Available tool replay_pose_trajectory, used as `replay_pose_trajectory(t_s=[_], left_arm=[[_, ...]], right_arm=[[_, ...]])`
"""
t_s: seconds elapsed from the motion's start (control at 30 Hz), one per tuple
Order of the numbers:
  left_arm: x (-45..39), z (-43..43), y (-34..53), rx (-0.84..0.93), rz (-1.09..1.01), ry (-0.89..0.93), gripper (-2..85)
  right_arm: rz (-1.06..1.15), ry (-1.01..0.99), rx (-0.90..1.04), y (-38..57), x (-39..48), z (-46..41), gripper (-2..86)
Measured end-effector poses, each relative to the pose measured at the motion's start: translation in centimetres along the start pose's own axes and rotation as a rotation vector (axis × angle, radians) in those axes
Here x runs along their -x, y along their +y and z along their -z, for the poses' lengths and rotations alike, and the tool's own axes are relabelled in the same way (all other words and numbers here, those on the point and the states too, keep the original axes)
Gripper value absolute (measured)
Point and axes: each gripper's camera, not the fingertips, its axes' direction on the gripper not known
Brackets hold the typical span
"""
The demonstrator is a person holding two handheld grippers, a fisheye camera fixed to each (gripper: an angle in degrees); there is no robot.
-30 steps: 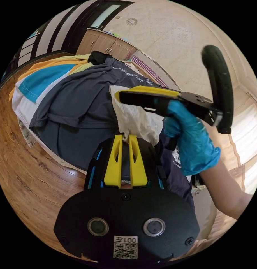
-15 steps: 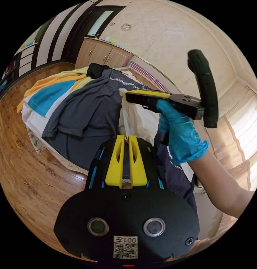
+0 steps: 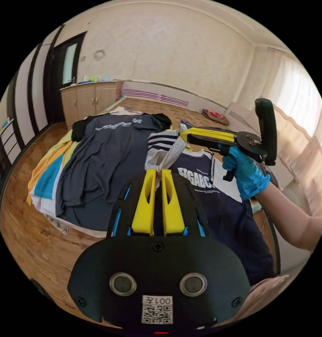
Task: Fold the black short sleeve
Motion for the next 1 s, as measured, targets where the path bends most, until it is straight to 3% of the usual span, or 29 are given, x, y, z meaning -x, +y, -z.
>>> replay_pose_trajectory(t_s=[0.13,0.3,0.7,1.0], left_arm=[[-4.6,-2.6,0.3,0.100,-0.161,0.085,-1.4],[-7.2,-6.6,1.5,0.293,-0.208,0.062,-1.6],[-10.8,-9.8,-1.5,0.320,-0.201,0.140,1.9],[-15.8,-15.8,-2.3,0.487,-0.217,0.018,2.6]], right_arm=[[-0.153,0.025,0.065,4.6,-4.2,0.2,1.6],[-0.287,0.013,0.191,9.4,-8.1,-1.8,1.7],[-0.397,0.065,0.207,9.8,-12.1,-2.9,6.0],[-0.477,0.060,0.330,11.4,-15.0,-6.0,3.2]])
